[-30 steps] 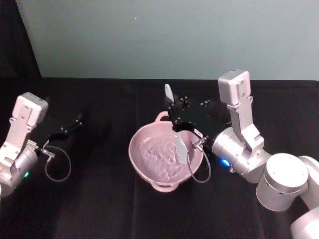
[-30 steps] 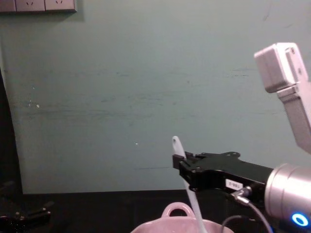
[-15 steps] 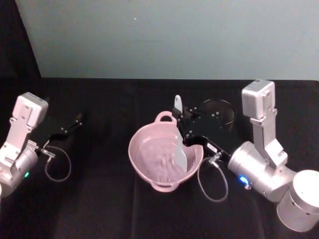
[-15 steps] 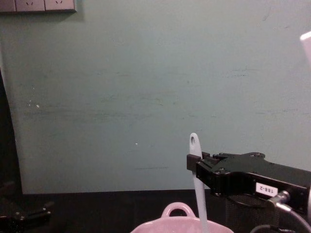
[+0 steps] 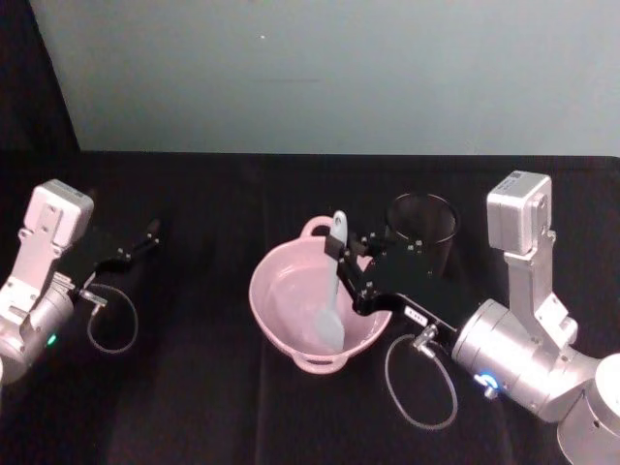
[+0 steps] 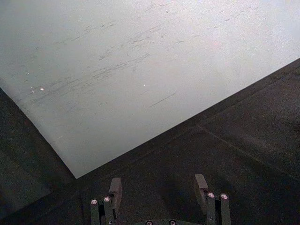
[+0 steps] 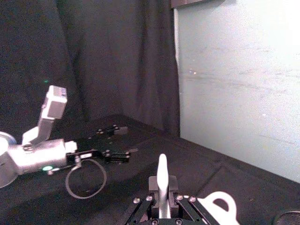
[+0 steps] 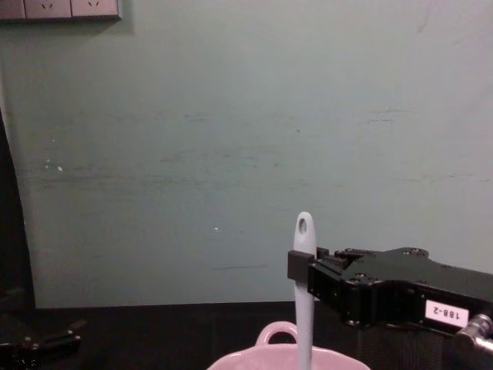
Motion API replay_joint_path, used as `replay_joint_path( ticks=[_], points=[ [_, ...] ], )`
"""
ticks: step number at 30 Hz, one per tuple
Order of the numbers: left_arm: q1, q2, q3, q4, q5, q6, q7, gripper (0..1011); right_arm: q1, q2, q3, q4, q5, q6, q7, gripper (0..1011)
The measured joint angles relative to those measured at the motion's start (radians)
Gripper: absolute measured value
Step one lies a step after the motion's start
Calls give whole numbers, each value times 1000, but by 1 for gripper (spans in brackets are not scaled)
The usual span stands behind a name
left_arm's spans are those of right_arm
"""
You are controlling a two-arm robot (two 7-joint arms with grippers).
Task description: Use the one hand to pick up the spoon and stir the clear water in the bowl.
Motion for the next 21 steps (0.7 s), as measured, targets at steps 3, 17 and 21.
replay_joint_path(
  ticks=[3, 17, 21],
  points=[
    [0, 0, 0, 0, 0, 0, 0, 1012, -5, 10, -7, -10, 20, 11, 10, 117],
    [0, 0, 0, 0, 0, 0, 0, 1011, 73, -34, -69, 88, 45, -30, 19, 117],
    [0, 0, 0, 0, 0, 0, 0, 1011, 104, -58, -79, 130, 33, -51, 8, 117]
  ],
)
